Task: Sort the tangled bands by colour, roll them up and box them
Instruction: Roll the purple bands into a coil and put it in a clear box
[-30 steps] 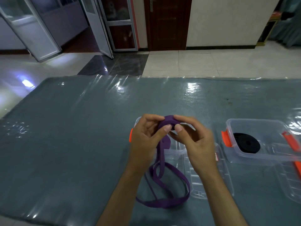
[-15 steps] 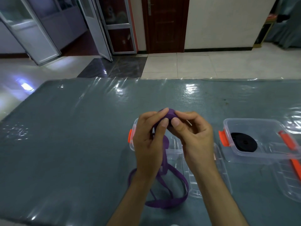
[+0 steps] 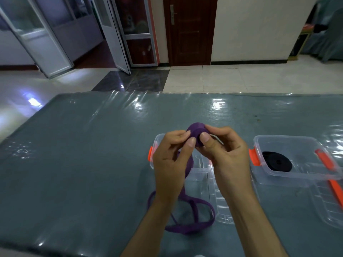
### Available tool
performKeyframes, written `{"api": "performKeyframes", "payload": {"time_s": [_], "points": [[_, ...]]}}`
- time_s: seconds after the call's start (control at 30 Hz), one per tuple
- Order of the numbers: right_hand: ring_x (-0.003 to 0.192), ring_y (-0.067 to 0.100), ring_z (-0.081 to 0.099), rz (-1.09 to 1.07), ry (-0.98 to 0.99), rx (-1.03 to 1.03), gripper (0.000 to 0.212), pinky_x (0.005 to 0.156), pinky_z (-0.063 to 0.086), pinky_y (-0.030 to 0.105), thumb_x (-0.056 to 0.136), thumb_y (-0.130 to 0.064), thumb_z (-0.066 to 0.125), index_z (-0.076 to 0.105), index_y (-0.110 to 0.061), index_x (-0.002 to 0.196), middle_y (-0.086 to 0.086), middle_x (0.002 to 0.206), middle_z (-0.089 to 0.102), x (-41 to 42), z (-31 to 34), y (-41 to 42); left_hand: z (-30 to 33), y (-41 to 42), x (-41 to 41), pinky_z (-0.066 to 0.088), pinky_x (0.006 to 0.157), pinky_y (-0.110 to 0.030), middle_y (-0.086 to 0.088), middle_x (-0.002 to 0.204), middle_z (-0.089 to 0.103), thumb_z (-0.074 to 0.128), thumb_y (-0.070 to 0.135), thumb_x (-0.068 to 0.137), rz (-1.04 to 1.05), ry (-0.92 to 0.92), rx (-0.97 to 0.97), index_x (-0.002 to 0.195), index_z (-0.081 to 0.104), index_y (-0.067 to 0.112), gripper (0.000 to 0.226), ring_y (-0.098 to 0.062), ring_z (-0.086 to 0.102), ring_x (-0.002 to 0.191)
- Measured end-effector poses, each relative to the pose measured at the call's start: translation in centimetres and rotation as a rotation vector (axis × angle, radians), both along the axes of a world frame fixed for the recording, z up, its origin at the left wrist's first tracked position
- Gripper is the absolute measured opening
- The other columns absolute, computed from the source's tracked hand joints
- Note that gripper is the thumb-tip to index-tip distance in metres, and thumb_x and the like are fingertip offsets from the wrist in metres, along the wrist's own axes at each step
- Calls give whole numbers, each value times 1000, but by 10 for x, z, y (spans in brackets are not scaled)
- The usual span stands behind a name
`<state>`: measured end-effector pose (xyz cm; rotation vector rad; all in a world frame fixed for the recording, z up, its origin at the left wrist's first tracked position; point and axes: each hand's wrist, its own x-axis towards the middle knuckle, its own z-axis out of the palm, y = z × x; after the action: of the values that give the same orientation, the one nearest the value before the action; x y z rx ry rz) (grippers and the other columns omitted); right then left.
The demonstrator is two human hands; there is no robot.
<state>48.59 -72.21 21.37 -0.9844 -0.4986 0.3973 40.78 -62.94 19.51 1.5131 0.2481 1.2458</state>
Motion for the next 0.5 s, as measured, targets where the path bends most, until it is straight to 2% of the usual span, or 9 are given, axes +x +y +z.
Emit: {"api": "performKeyframes", "payload": {"time_s": [0.07,0.17,0.23,0.33,0.4,0.5], "points": [[103,26,77,-18,-21,-37,21,90,63,34,77,-18,84,77,-14,96,11,104,80,-2,-2,-1,0,5,-6,59,92,-25,14,107,76,74,27,97,-2,-9,40,107,74,45,20,-17,76,104],[95,19,79,-15,-68,-85,24,81,60,22,75,-19,85,76,-13,96,8,98,81,-4,-2,-1,-3,6,-14,60,91,-27,12,107,77,74,33,98,0,-3,28,108,75,43,14,-19,77,103],[92,19,79,-27,-64,-60,22,80,60,21,75,-17,85,76,-16,95,8,97,81,-6,-5,-1,-7,5,-17,59,93,-28,8,110,78,77,36,96,-27,2,-21,109,76,42,14,-19,77,105],[103,22,77,-56,-63,-15,26,87,61,27,82,-15,83,76,-21,106,8,110,79,-11,-7,0,-6,5,-18,58,102,-36,1,120,76,81,33,92,-115,47,-55,121,76,37,30,-26,73,116],[107,22,76,-27,-33,8,28,90,61,33,85,-14,82,75,-21,111,7,114,78,-14,-11,1,-4,11,-19,57,102,-39,1,120,73,79,29,93,-130,91,-11,126,75,34,33,-28,72,116],[110,31,74,-12,-27,-52,26,100,58,52,83,-19,84,71,-11,104,13,111,77,-12,-15,-1,-1,25,-23,55,98,-33,7,118,70,71,20,100,-122,202,154,131,73,28,32,-26,70,113]]}}
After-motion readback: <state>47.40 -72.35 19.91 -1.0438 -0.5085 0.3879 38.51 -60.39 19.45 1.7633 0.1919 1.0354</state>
